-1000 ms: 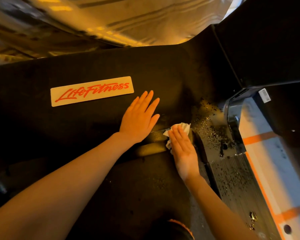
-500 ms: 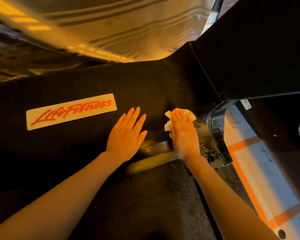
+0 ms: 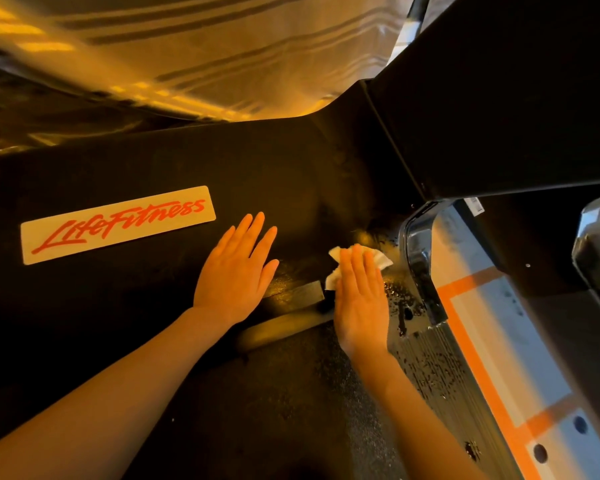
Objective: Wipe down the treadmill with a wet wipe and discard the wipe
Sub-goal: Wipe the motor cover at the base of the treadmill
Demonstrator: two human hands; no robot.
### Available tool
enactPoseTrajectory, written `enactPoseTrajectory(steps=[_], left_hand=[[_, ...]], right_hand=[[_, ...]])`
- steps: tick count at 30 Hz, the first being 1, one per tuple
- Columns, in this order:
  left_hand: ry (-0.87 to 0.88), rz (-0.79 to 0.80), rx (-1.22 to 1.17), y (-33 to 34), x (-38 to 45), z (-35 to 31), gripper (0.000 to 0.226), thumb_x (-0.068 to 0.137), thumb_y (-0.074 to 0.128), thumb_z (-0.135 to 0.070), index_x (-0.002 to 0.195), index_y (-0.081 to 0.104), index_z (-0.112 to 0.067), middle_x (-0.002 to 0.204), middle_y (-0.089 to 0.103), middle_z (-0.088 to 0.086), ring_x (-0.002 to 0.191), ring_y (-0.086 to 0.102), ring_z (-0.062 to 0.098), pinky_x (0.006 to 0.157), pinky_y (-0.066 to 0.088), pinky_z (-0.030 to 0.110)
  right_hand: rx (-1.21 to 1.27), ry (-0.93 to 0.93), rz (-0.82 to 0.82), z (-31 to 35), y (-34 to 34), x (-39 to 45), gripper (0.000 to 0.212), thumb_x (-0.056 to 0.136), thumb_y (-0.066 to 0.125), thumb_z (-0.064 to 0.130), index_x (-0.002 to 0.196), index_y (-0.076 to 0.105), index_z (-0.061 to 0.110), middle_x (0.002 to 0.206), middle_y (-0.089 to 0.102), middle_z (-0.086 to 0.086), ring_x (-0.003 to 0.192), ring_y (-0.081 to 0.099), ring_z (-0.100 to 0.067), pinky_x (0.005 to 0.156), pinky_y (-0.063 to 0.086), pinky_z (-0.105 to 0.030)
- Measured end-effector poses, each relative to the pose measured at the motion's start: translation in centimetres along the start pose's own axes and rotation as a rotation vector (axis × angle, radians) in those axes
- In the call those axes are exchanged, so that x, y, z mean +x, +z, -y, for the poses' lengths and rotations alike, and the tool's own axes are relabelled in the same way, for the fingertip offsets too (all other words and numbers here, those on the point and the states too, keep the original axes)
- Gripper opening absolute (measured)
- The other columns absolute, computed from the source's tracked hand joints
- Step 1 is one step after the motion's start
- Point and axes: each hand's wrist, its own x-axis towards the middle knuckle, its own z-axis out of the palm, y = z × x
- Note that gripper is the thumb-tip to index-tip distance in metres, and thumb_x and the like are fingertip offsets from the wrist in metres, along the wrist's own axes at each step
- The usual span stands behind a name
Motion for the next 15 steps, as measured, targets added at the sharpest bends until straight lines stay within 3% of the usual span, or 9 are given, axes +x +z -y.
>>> enactPoseTrajectory(steps=[4, 6, 11, 15], left_hand=[[0.004, -0.015, -0.009, 0.3, 0.0, 0.1, 0.059, 0.104, 0.013, -0.045, 0.151, 0.033, -0.014, 0.159, 0.025, 0.013, 0.148, 0.019, 0.028, 0.119, 0.021, 0.043], [0.005, -0.016, -0.009, 0.4, 0.0, 0.2, 0.060, 0.104, 0.013, -0.046, 0.151, 0.033, -0.014, 0.159, 0.025, 0.013, 0.148, 0.019, 0.027, 0.119, 0.020, 0.042], [0.006, -0.017, -0.015, 0.3, 0.0, 0.1, 0.063, 0.101, 0.014, -0.047, 0.150, 0.035, -0.014, 0.158, 0.027, 0.014, 0.148, 0.022, 0.028, 0.118, 0.022, 0.043], [0.010, -0.026, -0.030, 0.4, 0.0, 0.1, 0.062, 0.101, 0.015, -0.046, 0.149, 0.036, -0.013, 0.158, 0.028, 0.015, 0.147, 0.023, 0.029, 0.117, 0.024, 0.044]], right_hand=[[-0.050, -0.099, 0.027, -0.1, -0.6, 1.8, 0.055, 0.105, 0.019, 0.033, 0.156, 0.017, 0.011, 0.162, 0.010, -0.007, 0.151, 0.004, -0.025, 0.121, -0.007, -0.031], [-0.069, -0.006, 0.003, -0.7, -0.8, 1.7, 0.055, 0.107, 0.021, 0.035, 0.157, 0.014, 0.011, 0.163, 0.007, -0.006, 0.151, -0.001, -0.021, 0.120, -0.011, -0.030], [-0.011, 0.417, -0.031, -2.5, -1.0, 0.2, 0.057, 0.107, 0.026, 0.034, 0.158, 0.009, 0.012, 0.165, 0.007, -0.007, 0.150, -0.005, -0.018, 0.122, -0.001, -0.037], [0.045, 0.444, -0.052, -2.0, -1.1, 0.2, 0.056, 0.108, 0.026, 0.032, 0.157, 0.012, 0.010, 0.164, 0.006, -0.008, 0.151, -0.003, -0.021, 0.121, -0.001, -0.036]])
